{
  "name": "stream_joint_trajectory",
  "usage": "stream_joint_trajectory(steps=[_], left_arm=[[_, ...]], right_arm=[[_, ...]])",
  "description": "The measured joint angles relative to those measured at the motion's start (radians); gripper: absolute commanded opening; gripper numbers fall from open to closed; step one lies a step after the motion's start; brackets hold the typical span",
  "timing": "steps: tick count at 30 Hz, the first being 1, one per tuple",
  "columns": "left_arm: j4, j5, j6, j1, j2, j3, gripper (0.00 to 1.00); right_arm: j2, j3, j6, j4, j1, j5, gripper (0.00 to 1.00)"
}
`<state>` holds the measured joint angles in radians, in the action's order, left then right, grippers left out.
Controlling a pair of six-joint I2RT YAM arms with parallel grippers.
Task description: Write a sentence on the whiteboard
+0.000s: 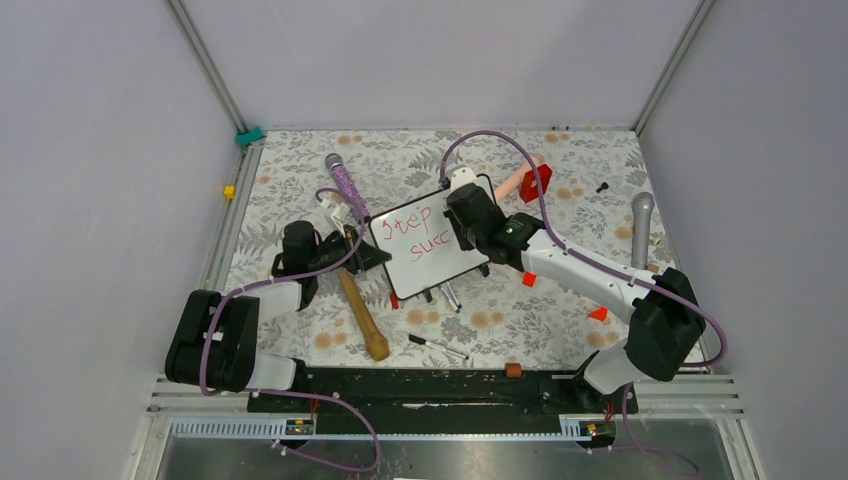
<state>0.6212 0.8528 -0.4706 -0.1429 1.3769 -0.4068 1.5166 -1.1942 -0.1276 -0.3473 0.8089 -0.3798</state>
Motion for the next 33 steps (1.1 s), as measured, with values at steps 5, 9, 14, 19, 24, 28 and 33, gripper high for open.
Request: stream_joint_trajectory(steps=[5,9,14,19,24,28,33], left_arm=[[0.0,0.0,0.0,0.0,0.0,0.0,0.0],[0.0,0.0,0.0,0.0,0.0,0.0,0.0],[0.0,0.0,0.0,0.0,0.0,0.0,0.0],[0.0,0.0,0.0,0.0,0.0,0.0,0.0],[0.0,-0.001,0.0,0.0,0.0,0.0,0.0],[0.0,-0.002,0.0,0.0,0.0,0.0,0.0],[-0.001,-0.004,0.0,0.0,0.0,-0.002,0.0]], right_arm=[[0.0,0.0,0.0,0.0,0.0,0.016,0.0],[0.0,0.0,0.0,0.0,-0.001,0.034,0.0],[0.0,0.001,-0.001,0.0,-0.001,0.043,0.0],[-0.006,0.014,-0.003,0.002,-0.001,0.057,0.0],[-0.009,0.029,-0.006,0.002,-0.001,0.07,0.0],[-0.011,0.042,-0.008,0.001,-0.001,0.071,0.0],[-0.011,0.049,-0.008,0.0,-0.001,0.064,0.0]])
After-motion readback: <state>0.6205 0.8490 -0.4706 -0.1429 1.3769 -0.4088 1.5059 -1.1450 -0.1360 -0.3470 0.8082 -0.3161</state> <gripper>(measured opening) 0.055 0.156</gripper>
